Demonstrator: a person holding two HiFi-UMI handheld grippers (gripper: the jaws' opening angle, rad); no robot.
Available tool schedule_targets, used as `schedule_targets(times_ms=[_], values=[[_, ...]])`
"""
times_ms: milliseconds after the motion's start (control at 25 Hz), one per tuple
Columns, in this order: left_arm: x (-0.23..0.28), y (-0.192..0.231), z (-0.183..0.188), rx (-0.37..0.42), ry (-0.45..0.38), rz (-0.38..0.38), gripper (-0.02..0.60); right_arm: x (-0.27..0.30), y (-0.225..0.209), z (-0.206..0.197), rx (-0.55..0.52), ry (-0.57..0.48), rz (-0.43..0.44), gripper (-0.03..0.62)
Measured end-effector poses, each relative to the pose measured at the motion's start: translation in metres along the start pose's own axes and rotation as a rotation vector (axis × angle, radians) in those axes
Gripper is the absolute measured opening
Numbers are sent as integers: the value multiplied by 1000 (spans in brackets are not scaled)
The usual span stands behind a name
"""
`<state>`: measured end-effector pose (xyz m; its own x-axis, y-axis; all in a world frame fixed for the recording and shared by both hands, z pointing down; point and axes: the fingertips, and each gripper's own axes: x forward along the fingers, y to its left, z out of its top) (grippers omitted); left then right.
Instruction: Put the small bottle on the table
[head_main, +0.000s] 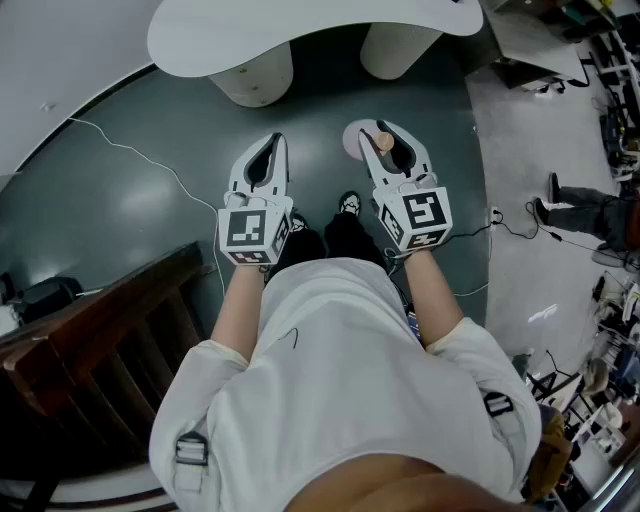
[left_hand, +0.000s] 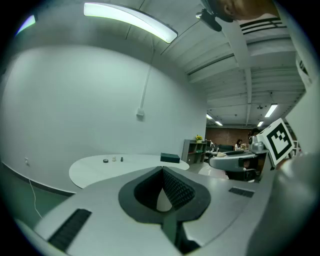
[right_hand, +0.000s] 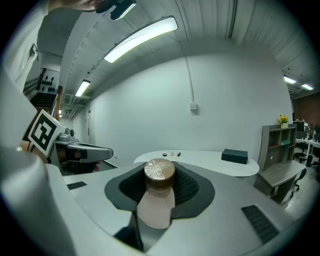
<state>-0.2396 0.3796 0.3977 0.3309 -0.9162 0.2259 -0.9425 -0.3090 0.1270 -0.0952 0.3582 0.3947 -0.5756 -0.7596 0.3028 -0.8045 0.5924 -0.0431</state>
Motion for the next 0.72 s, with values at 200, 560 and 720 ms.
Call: schedule_targets(times_ms=[200, 560, 720], values=[[-23, 6, -8, -1, 8, -18, 12, -8, 24, -5, 10, 2, -12, 123], [-32, 6, -14, -6, 16, -27, 12, -14, 41, -15, -1, 33, 9, 122], [-29, 2, -13, -23, 22, -3, 12, -15, 37, -11, -12, 38, 36, 122]])
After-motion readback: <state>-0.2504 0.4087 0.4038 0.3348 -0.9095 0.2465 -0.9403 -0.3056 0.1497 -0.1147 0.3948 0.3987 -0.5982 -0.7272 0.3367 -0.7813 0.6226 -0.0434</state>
